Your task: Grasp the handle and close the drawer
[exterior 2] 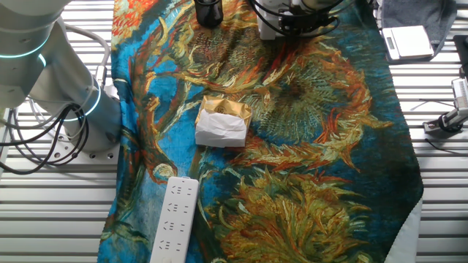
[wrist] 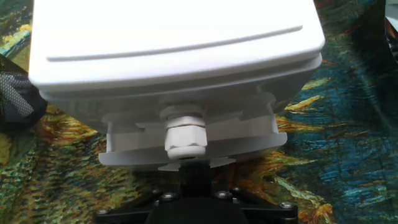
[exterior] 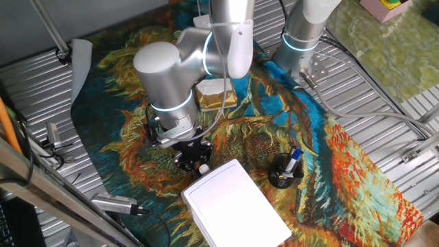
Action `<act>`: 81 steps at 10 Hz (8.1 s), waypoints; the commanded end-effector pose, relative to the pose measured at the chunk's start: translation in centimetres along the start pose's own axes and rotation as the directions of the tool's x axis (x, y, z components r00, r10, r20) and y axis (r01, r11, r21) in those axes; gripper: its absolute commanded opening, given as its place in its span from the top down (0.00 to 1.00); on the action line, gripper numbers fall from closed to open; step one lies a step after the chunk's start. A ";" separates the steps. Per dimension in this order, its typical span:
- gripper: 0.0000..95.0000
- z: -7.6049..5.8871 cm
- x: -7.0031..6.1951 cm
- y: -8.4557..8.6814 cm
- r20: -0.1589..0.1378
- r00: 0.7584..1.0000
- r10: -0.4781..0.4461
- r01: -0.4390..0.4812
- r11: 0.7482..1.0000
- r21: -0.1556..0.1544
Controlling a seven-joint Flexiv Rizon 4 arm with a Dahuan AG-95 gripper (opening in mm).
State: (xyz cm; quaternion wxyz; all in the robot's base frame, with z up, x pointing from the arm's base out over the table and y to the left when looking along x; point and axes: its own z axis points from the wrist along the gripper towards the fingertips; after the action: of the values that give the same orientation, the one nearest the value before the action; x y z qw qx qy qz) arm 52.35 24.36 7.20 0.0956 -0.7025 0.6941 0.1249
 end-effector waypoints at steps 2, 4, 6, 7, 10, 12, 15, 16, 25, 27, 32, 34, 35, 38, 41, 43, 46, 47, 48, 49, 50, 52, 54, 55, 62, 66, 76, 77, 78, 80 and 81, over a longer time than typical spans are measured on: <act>1.00 0.1 -0.1 0.0 0.004 1.000 -0.008 0.008 1.000 0.005; 1.00 0.1 -0.1 0.0 0.006 1.000 -0.009 0.009 1.000 0.006; 1.00 0.1 -0.1 0.0 0.013 1.000 -0.002 0.002 1.000 0.005; 1.00 0.1 -0.1 0.0 0.017 1.000 0.001 -0.001 1.000 0.006; 1.00 0.2 -0.2 0.0 0.016 1.000 0.001 -0.001 1.000 0.006; 1.00 0.2 -0.2 0.0 0.015 1.000 0.002 -0.002 1.000 0.006; 1.00 0.2 -0.2 0.0 0.005 1.000 -0.005 0.005 1.000 0.007; 1.00 0.2 -0.2 0.0 0.001 1.000 -0.016 0.016 1.000 0.007; 0.80 0.2 -0.2 0.0 -0.001 1.000 -0.020 0.020 1.000 0.009; 0.80 0.2 -0.2 0.0 -0.001 1.000 -0.020 0.020 1.000 0.009; 0.80 0.2 -0.2 0.0 -0.001 1.000 -0.020 0.020 1.000 0.009; 0.80 0.2 -0.2 0.0 -0.001 1.000 -0.020 0.020 1.000 0.009; 0.80 0.2 -0.2 0.0 -0.001 1.000 -0.020 0.020 1.000 0.009; 0.00 -0.8 1.2 0.4 0.005 0.998 -0.066 0.066 0.998 0.023; 0.00 -0.8 1.2 0.4 0.003 0.998 -0.065 0.064 0.998 0.023; 0.20 -0.8 1.2 0.4 0.005 0.998 -0.065 0.065 0.998 0.024; 0.20 -0.7 1.2 0.3 0.017 0.997 -0.070 0.070 0.997 0.025; 0.20 -0.7 1.2 0.3 0.017 0.997 -0.069 0.069 0.997 0.025; 0.20 -0.7 1.2 0.3 0.020 0.998 -0.067 0.067 0.997 0.025; 0.20 -0.7 1.2 0.3 0.024 0.998 -0.064 0.063 0.998 0.027; 0.20 -0.7 1.2 0.3 0.022 0.998 -0.061 0.060 0.998 0.036; 0.20 -0.7 1.2 0.3 0.022 0.998 -0.057 0.056 0.998 0.039; 0.20 -0.8 1.2 0.4 0.023 0.999 -0.031 0.030 0.999 0.043; 0.20 -0.8 1.1 0.4 0.029 0.999 -0.027 0.026 0.999 0.036; 0.20 -0.8 0.1 0.2 0.081 0.997 -0.020 0.020 1.000 0.004; 0.20 -0.7 0.0 0.2 0.131 0.991 -0.038 0.037 0.999 0.008; 0.40 -0.7 0.0 0.2 0.195 0.978 -0.076 0.072 0.997 0.030; 0.40 -0.7 0.0 0.2 0.202 0.977 -0.075 0.070 0.997 0.031; 0.40 -0.7 0.0 0.2 0.207 0.975 -0.077 0.072 0.997 0.033; 0.40 -0.7 0.0 0.2 0.227 0.970 -0.086 0.079 0.996 0.039; 0.40 -0.7 0.0 0.2 0.242 0.966 -0.094 0.087 0.995 0.042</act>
State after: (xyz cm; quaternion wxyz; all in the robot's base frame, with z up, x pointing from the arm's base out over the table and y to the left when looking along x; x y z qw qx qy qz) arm 52.18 24.17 7.77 0.1969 -0.7109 0.6466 0.1945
